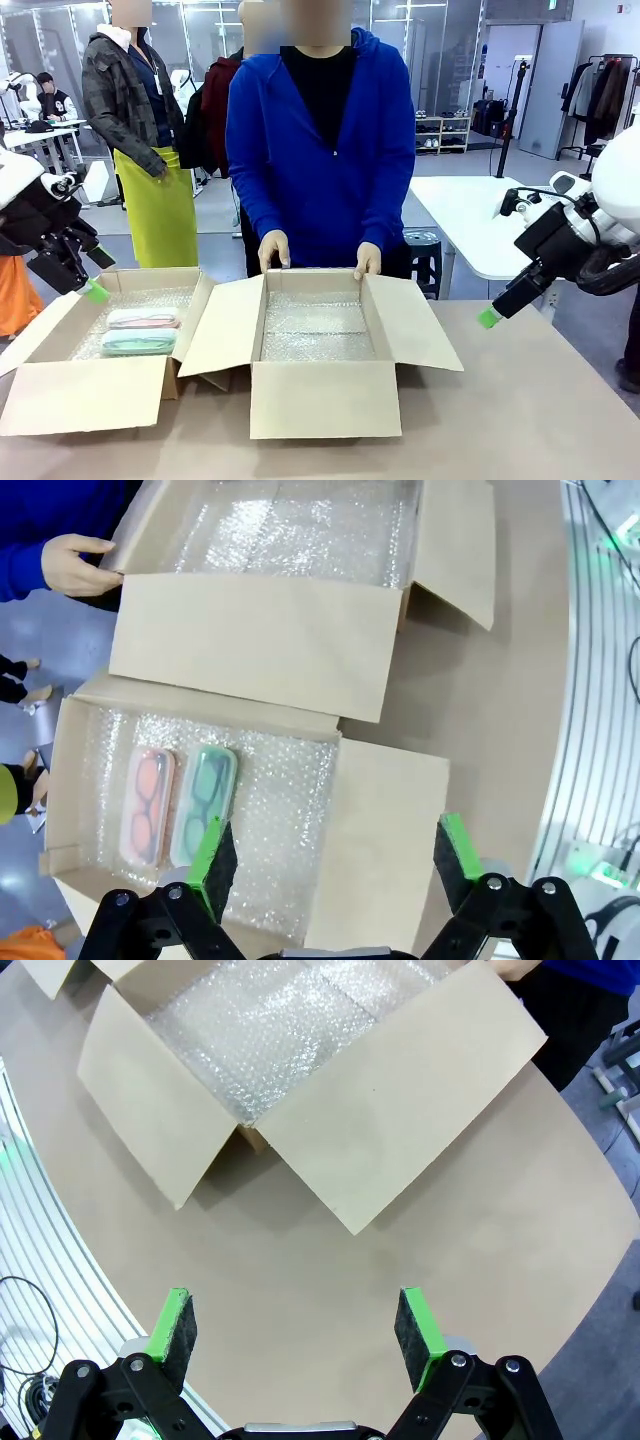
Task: Pack the glasses set securely to prepare it for shipping.
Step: Position the Package Box on the left side of the table.
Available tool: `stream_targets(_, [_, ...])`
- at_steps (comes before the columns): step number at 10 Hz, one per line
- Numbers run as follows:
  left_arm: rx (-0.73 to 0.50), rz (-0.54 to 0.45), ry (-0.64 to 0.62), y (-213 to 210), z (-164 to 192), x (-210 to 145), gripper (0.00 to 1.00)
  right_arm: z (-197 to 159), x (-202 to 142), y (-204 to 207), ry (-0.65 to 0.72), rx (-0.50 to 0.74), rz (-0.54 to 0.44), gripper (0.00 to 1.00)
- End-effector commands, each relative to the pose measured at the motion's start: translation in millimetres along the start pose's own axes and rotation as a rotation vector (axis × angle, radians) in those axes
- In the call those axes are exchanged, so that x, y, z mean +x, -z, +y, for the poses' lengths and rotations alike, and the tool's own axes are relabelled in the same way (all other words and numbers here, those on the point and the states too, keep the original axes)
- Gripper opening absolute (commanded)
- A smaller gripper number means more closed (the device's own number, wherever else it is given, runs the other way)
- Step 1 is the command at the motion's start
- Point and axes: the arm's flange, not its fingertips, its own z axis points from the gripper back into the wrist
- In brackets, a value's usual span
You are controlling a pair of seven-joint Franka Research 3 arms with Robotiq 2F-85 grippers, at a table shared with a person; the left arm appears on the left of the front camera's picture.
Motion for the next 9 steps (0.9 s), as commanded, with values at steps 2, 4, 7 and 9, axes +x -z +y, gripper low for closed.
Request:
stream_targets(2, [0.009,0.016,-0.014,-3.0,-0.5,1.5,1.00,1.3,0.9,1.0,-0.004,-0.010,-0.004,1.00])
stream_targets(4, [0.009,0.016,-0.014,-3.0,-0.5,1.5,1.00,1.3,0.9,1.0,-0.004,-0.010,-0.004,1.00])
stream_targets(7, [0.009,0.016,-0.014,-3.0,-0.5,1.5,1.00,1.3,0.9,1.0,-0.004,-0.010,-0.004,1.00])
stream_targets(9, [0.009,0.016,-0.014,-3.0,-0.5,1.5,1.00,1.3,0.9,1.0,-0.004,-0.010,-0.004,1.00])
